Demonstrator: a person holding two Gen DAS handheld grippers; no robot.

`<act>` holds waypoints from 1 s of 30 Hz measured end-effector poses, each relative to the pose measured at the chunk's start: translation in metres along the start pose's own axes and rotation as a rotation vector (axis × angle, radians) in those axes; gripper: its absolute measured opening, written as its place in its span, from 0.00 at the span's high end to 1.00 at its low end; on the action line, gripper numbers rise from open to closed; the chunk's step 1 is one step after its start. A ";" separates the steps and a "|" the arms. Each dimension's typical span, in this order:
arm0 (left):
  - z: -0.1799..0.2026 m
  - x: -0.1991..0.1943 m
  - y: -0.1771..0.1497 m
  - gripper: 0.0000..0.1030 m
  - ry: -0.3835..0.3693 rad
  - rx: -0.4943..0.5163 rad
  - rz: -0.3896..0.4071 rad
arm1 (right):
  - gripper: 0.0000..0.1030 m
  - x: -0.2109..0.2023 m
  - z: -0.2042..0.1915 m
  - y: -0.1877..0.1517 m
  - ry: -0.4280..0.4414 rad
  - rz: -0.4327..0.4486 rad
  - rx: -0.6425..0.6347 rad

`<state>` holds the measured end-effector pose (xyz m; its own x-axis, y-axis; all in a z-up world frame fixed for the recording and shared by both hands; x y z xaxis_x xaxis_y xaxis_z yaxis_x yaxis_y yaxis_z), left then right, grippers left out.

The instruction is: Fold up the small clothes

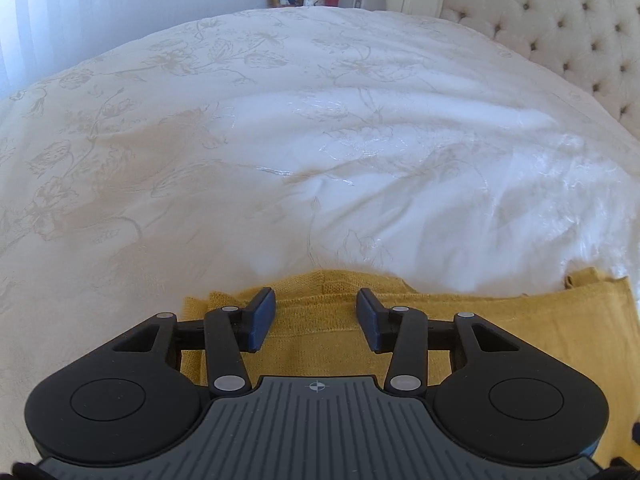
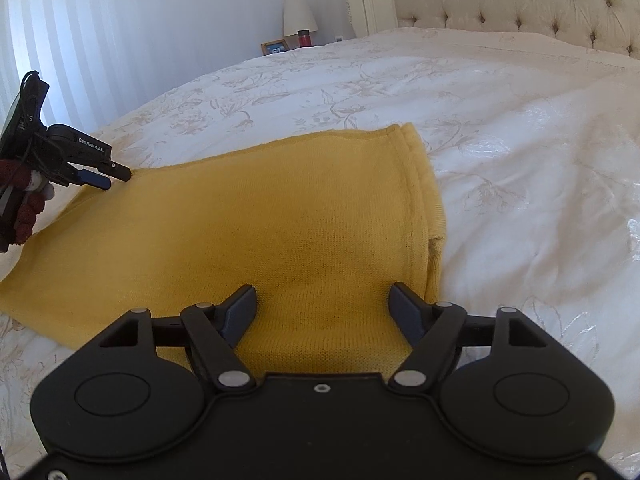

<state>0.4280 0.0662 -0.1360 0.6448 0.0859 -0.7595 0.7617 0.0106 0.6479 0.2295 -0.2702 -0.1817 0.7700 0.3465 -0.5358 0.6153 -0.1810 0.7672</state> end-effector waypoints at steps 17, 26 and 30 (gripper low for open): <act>0.092 -0.052 -0.081 0.45 -0.052 0.143 -0.018 | 0.23 0.000 -0.001 0.000 0.016 0.007 0.011; 0.107 -0.051 -0.094 0.23 0.114 0.234 0.030 | 0.19 0.001 -0.002 0.000 0.022 0.001 0.004; 0.104 -0.048 -0.094 0.14 0.125 0.209 0.027 | 0.19 0.000 -0.002 -0.001 0.026 0.006 0.007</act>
Point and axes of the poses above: each gripper's, at about its wrist camera, not at the fingertips, and x roughly the way its jaws point, z to its right, y to its top, the point moved 8 cm from there along x, roughly the way its jaws point, and after that the axes turned 12 degrees about y, right-handed, at the moved point
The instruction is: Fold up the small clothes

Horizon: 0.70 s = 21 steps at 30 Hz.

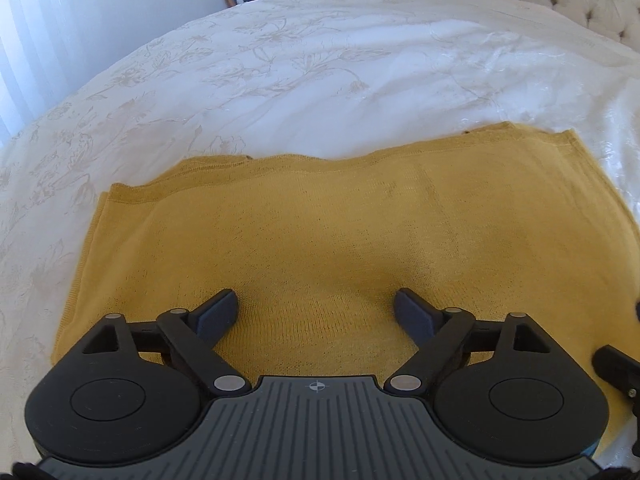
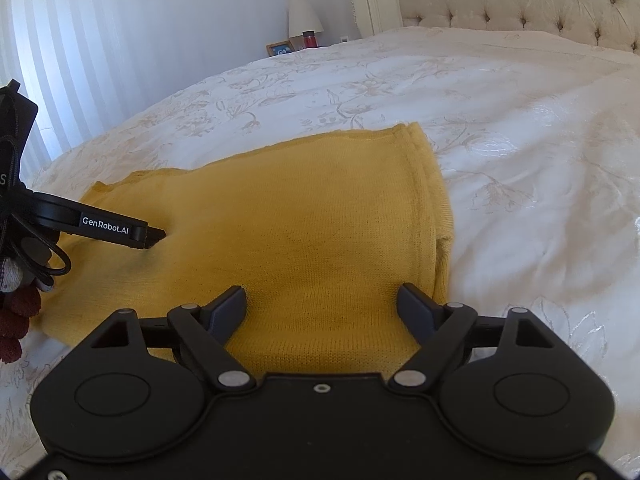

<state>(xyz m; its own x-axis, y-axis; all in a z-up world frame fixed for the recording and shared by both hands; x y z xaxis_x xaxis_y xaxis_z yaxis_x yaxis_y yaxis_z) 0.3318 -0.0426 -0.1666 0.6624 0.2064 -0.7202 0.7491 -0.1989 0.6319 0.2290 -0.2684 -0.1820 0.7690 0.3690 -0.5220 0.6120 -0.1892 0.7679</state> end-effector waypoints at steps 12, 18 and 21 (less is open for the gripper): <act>0.000 0.008 -0.003 0.06 -0.035 0.009 -0.010 | 0.17 -0.036 0.023 0.034 0.070 0.157 0.198; -0.001 0.008 -0.004 0.05 -0.035 0.001 0.003 | 0.16 -0.020 0.071 0.025 0.069 0.080 0.340; -0.001 0.008 -0.004 0.05 -0.036 -0.005 0.005 | 0.15 -0.012 0.083 0.029 0.143 0.071 0.409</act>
Point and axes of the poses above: each gripper's, at about its wrist camera, not at the fingertips, and x roughly the way its jaws point, z to its right, y to its top, the point moved 8 cm from there along x, roughly the way its jaws point, and after that the axes turned 12 degrees about y, right-handed, at the moved point
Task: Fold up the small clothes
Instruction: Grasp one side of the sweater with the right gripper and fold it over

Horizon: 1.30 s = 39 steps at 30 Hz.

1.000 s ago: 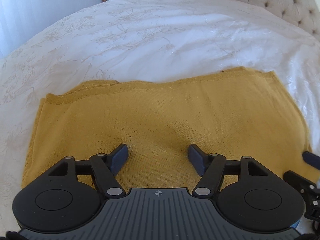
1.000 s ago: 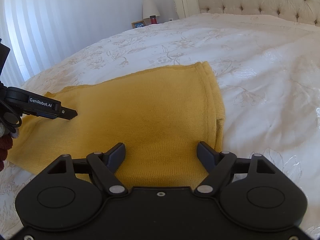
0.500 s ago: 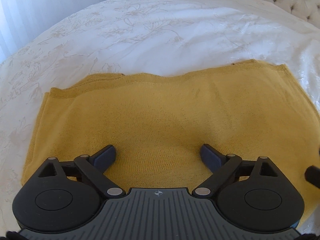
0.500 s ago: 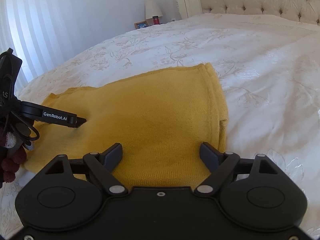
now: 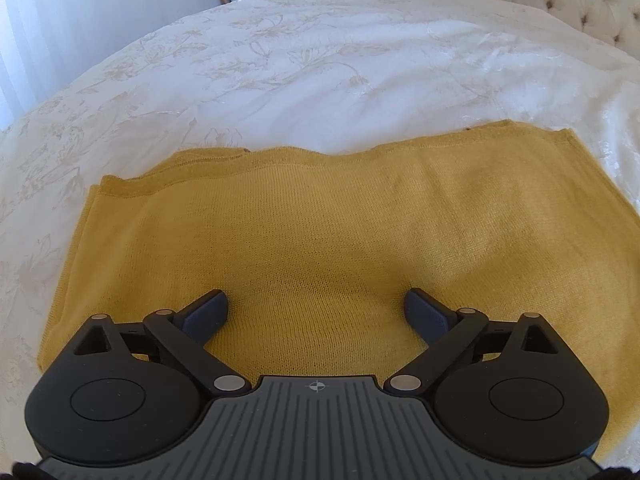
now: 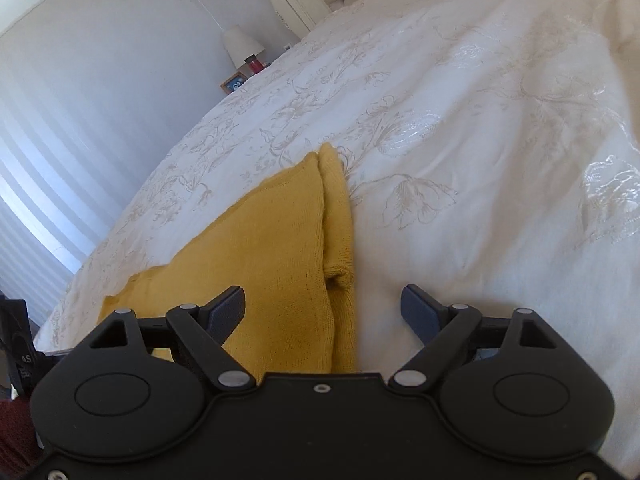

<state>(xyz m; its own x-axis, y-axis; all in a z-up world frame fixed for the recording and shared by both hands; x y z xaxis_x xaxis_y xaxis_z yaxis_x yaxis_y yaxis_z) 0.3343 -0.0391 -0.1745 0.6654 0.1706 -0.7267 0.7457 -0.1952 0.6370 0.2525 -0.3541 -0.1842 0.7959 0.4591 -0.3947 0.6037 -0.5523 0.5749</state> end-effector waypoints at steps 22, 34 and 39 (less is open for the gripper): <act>-0.084 -0.031 0.004 0.16 -0.077 -0.069 0.100 | 0.21 0.080 -0.009 0.026 0.174 -0.211 0.146; -0.167 0.004 0.006 0.16 -0.064 -0.165 0.073 | 0.77 0.081 -0.027 0.024 -0.101 -0.251 0.013; -0.195 0.015 0.005 0.16 -0.061 -0.208 0.077 | 0.78 0.076 -0.071 0.035 -0.177 -0.206 -0.069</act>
Point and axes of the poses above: each gripper's, at about its wrist camera, not at the fingertips, and x roughly the way its jaws point, z to its right, y to its top, the point moved 8 cm from there along x, roughly the way its jaws point, and after that the axes turned 12 degrees about y, right-handed, at the moved point
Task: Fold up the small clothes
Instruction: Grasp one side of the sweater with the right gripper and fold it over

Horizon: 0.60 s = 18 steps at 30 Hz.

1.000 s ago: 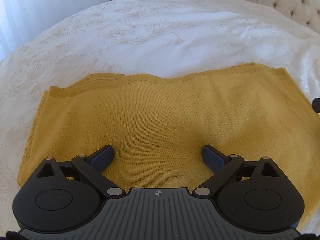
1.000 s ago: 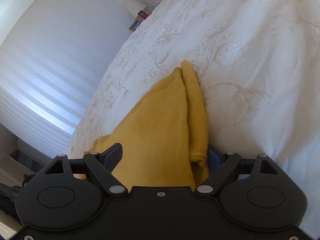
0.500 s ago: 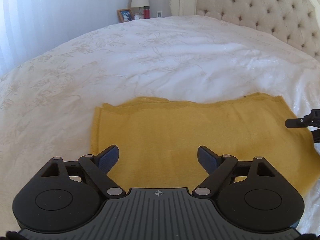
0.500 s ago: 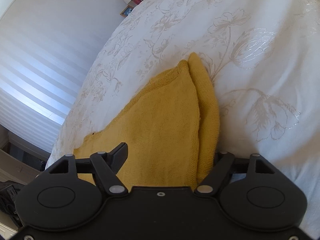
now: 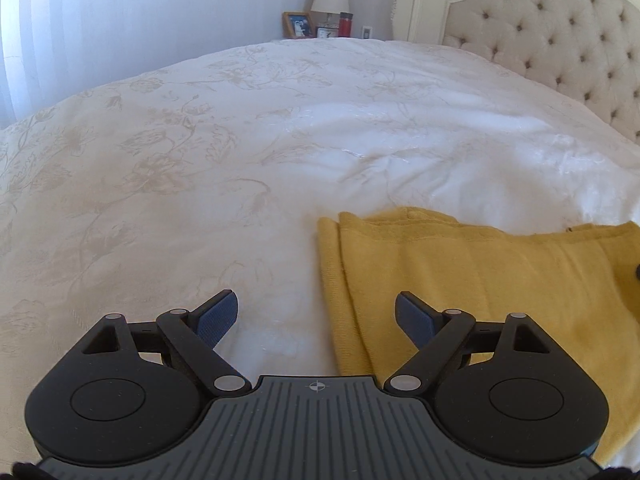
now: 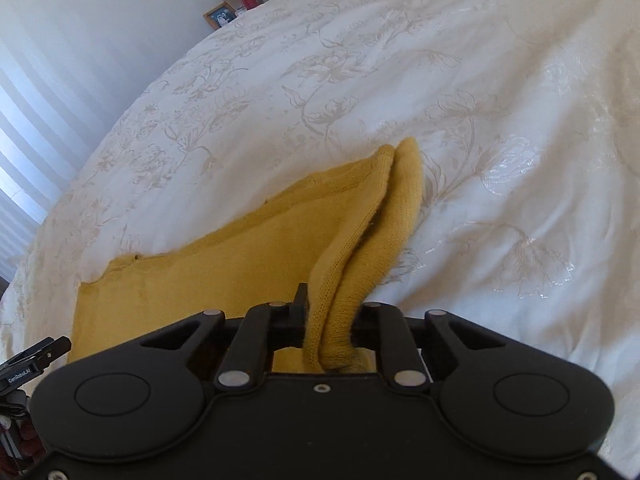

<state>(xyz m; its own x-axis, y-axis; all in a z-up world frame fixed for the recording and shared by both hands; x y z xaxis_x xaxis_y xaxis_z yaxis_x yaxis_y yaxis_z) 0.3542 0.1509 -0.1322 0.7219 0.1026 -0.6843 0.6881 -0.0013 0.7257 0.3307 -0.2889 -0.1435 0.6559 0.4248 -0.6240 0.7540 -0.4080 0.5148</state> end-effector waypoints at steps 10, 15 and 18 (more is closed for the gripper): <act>-0.044 0.003 0.008 0.16 -0.045 -0.159 -0.047 | 0.79 0.023 -0.153 -0.006 0.128 -0.015 -0.156; -0.055 0.001 0.011 0.16 -0.052 -0.198 -0.048 | 0.79 0.077 -0.208 -0.042 0.191 -0.096 -0.193; -0.059 0.002 0.013 0.16 -0.048 -0.208 -0.045 | 0.79 0.104 -0.229 -0.066 0.187 -0.139 -0.220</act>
<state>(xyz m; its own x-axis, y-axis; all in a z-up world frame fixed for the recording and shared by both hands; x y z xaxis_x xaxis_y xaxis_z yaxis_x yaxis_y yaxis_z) 0.3597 0.2094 -0.1200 0.6966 0.0507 -0.7157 0.6935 0.2084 0.6897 0.3573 -0.0333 -0.1073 0.5258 0.6139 -0.5888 0.8131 -0.1596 0.5598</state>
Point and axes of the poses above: each gripper's, at about its wrist camera, not at the fingertips, and x roughly the way its jaws point, z to its right, y to its top, the point moved 8 cm from there along x, roughly the way its jaws point, and after that the axes turned 12 degrees about y, right-handed, at the moved point
